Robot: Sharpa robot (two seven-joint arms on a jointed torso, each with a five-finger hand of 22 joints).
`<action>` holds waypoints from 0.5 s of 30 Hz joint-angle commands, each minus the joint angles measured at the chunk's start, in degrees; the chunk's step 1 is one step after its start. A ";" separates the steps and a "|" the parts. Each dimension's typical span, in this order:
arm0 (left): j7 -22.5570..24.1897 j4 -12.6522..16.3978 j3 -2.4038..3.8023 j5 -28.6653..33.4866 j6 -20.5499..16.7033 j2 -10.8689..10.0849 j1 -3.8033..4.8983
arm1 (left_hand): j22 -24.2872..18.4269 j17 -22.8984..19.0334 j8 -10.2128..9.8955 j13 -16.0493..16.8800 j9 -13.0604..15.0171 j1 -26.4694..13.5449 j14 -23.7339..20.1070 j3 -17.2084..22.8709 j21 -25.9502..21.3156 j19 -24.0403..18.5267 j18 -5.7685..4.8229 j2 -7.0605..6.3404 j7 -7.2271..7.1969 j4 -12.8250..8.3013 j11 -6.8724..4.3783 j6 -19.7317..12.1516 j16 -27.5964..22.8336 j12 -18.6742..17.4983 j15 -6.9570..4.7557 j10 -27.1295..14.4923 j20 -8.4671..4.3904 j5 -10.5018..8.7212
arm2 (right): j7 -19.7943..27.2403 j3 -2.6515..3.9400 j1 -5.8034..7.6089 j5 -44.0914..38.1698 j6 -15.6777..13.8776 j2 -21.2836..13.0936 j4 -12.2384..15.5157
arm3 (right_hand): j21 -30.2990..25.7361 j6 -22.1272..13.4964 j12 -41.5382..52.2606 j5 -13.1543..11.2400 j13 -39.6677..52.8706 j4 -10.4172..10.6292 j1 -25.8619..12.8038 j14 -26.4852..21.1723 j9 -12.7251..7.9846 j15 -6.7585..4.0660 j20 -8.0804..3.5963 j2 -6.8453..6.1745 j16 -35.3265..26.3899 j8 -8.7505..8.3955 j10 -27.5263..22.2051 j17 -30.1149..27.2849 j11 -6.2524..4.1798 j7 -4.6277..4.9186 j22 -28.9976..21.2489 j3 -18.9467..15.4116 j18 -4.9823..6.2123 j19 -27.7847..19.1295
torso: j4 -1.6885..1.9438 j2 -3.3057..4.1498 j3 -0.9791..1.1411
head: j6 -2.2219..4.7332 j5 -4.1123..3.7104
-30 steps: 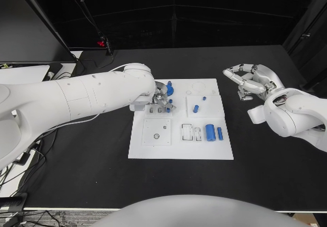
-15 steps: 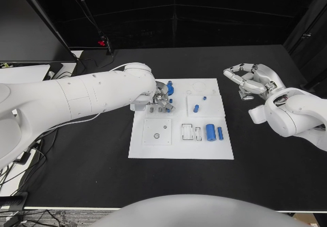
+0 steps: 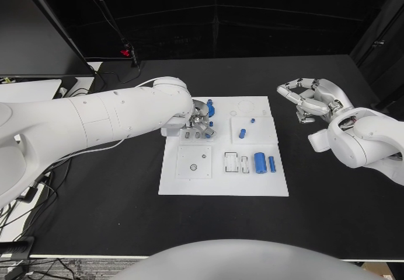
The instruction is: Assemble the parts on the task board
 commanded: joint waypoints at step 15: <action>3.01 0.34 0.05 0.25 -1.49 -0.55 0.09 | 15.09 15.09 -2.43 14.88 0.97 4.90 5.95 10.96 0.18 5.98 -0.81 -1.49 0.22 -0.10 -0.16 1.34 0.05 -0.37 -0.32 5.99 -0.57 3.97 | -1.03 0.02 0.05 -0.29 0.28 -0.04 -0.40 | -0.21 -0.51 0.14 -0.14 15.06 -0.01 0.48 5.85 -0.08 0.37 0.16 0.14 0.14 0.22 6.06 15.09 0.42 3.73 11.49 -0.28 0.94 -0.27 | -0.01 -0.01 0.03 | -0.25 0.07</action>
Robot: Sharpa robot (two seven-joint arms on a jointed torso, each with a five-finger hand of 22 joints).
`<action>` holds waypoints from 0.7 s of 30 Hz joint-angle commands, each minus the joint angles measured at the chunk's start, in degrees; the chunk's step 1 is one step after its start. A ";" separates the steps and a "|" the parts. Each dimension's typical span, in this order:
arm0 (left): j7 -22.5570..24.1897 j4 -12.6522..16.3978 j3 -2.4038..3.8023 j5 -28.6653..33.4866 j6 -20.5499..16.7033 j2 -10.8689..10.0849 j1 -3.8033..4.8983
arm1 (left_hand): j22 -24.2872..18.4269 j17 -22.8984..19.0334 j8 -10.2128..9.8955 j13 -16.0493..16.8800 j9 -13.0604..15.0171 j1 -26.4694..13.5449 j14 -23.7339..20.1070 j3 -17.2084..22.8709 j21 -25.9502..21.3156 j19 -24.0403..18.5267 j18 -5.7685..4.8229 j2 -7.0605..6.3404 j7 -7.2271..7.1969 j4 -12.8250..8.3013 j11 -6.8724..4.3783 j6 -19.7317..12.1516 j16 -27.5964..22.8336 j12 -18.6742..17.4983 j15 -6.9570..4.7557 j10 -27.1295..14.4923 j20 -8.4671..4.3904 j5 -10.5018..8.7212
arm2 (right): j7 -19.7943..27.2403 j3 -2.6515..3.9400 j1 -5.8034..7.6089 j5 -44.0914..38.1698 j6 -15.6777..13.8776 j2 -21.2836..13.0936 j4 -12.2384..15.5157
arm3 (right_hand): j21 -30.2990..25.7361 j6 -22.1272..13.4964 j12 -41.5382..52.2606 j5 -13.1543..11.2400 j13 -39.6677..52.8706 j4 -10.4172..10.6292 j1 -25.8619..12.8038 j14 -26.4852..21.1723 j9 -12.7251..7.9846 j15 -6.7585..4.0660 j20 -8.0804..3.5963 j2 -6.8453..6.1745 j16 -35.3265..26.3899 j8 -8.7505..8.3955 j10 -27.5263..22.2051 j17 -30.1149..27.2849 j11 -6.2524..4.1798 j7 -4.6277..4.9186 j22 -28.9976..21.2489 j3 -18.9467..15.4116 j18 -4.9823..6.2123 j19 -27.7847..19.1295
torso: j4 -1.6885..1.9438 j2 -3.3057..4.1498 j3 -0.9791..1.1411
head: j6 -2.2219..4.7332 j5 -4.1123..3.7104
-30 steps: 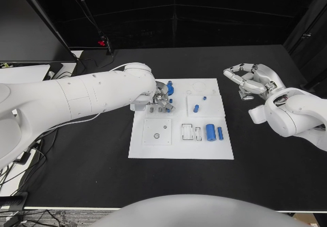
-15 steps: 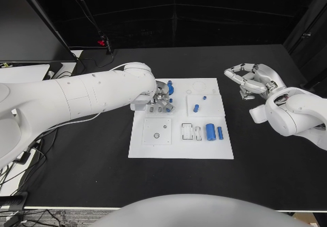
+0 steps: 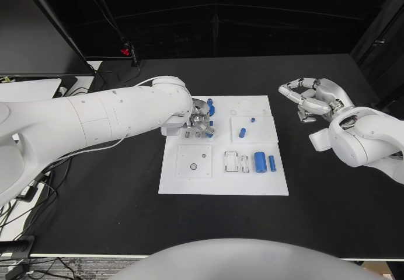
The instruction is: Assemble the parts on the task board
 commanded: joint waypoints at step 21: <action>1.78 2.87 0.05 2.49 -6.15 -4.35 0.58 | 15.10 15.09 -0.15 15.13 1.96 3.95 5.94 4.31 0.18 6.19 -0.81 -5.66 -0.16 -0.25 -0.16 0.84 0.05 0.38 -0.50 5.99 -0.45 -1.50 | -0.42 0.01 0.02 -0.20 0.09 0.06 -0.36 | -0.33 -0.54 0.14 -0.10 15.06 -0.01 0.47 5.85 -0.11 0.37 0.16 0.22 0.14 0.30 6.06 15.10 0.42 3.73 11.45 -0.33 0.97 -0.37 | 0.07 -0.05 0.07 | 0.03 0.29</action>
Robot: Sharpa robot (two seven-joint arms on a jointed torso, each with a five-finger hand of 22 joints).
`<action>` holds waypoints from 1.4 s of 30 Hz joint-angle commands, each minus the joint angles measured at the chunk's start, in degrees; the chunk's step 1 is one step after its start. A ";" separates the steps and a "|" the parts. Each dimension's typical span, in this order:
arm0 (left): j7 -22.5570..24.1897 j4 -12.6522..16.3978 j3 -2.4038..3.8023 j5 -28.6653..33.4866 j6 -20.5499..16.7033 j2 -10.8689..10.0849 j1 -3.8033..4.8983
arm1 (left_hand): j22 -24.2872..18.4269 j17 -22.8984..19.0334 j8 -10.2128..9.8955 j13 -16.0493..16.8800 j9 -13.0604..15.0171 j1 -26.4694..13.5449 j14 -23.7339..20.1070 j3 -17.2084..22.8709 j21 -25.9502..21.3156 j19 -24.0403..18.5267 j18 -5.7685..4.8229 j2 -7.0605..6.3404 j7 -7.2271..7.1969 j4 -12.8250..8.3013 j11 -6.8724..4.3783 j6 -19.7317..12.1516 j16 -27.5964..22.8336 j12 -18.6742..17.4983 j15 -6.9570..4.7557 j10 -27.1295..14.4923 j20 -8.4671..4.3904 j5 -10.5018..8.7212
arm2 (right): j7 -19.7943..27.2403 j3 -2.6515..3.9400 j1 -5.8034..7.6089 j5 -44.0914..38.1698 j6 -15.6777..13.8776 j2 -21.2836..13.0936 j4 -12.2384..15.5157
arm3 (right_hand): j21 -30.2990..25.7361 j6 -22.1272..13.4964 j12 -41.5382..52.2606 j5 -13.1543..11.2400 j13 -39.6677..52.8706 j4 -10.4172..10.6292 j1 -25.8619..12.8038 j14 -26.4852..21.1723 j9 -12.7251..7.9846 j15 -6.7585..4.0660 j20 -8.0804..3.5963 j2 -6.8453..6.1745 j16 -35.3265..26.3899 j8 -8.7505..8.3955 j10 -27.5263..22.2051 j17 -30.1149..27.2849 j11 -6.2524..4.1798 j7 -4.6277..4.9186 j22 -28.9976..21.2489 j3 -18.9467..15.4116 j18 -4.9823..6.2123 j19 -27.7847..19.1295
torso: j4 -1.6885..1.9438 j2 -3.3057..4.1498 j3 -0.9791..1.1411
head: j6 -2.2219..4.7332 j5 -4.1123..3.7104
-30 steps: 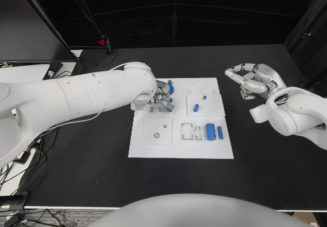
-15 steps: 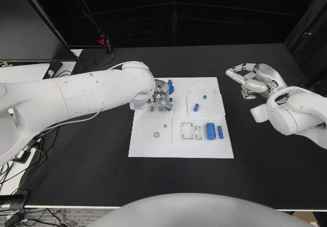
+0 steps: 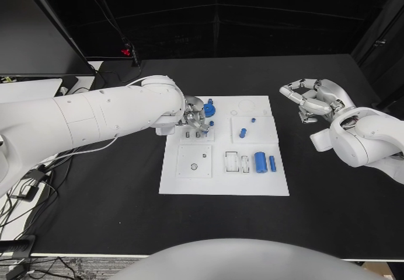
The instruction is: Assemble the parts on the task board
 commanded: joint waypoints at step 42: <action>-10.03 4.14 0.03 2.68 -4.05 -3.98 -0.07 | 15.10 15.10 -0.06 14.93 0.56 -1.14 6.05 2.32 0.18 5.98 -0.81 0.03 -0.50 -0.44 -0.22 -0.01 0.05 -0.14 -0.41 6.14 -0.28 -1.18 | 0.45 0.02 0.03 -0.06 0.26 -0.09 0.23 | -0.38 -0.57 0.14 -0.08 15.06 0.01 0.45 5.85 -0.09 0.38 0.17 0.34 0.14 0.38 6.06 15.10 0.42 3.73 11.43 -0.38 0.99 -0.41 | -0.09 0.09 -0.07 | -0.30 0.87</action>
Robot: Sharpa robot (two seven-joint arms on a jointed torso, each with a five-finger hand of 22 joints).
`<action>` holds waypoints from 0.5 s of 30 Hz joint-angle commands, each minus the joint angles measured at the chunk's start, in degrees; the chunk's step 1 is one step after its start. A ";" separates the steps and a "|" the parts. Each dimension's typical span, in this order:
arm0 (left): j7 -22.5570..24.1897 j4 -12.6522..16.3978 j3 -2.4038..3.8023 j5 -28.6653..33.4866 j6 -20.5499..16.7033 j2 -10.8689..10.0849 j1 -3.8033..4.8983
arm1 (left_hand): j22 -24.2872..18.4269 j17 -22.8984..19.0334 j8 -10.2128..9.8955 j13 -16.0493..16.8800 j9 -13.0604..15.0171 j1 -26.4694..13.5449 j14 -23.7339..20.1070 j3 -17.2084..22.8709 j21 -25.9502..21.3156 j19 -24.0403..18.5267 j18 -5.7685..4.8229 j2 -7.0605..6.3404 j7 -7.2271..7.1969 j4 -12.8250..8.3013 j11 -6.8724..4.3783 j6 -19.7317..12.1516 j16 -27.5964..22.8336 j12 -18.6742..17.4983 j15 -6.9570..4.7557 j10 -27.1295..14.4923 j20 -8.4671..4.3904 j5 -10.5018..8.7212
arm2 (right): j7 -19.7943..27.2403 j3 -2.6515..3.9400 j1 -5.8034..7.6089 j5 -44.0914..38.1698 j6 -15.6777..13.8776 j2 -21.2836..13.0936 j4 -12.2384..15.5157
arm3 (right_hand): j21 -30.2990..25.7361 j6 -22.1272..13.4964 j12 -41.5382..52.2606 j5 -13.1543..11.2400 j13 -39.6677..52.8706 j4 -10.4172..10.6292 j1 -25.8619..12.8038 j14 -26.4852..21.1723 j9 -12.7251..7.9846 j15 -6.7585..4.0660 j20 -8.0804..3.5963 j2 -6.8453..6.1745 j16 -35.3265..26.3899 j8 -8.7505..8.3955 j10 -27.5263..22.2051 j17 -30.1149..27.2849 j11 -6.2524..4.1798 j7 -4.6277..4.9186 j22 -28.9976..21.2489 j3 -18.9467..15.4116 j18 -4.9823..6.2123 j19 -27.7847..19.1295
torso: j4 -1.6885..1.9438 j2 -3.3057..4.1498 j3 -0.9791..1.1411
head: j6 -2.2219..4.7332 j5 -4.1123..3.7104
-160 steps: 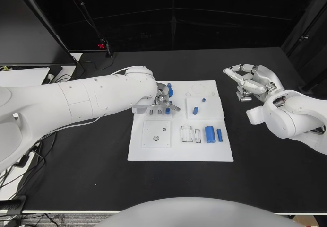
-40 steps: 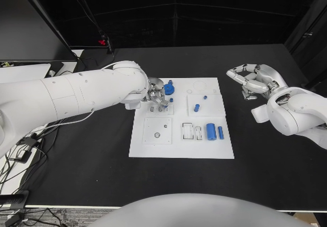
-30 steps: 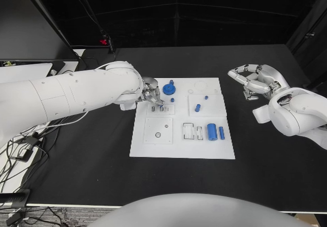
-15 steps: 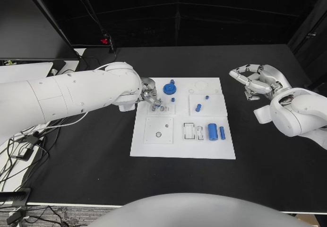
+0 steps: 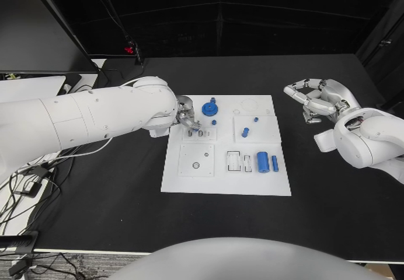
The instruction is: Assemble the parts on the task board
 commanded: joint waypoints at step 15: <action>0.04 -0.66 0.04 0.26 2.01 0.89 -0.21 | 15.06 15.09 0.13 15.02 0.21 -0.14 6.10 1.02 0.18 5.98 -0.81 0.63 -0.46 -0.63 -0.21 -0.05 0.05 -0.14 -0.35 6.18 -0.28 -0.56 | 0.57 0.03 0.05 -0.08 0.03 0.08 0.33 | -0.38 -0.58 0.14 -0.08 15.06 0.01 0.45 5.85 -0.05 0.38 0.17 0.35 0.14 0.38 6.06 15.07 0.42 3.73 11.43 -0.38 0.99 -0.41 | -0.02 -0.01 0.01 | -0.39 -0.16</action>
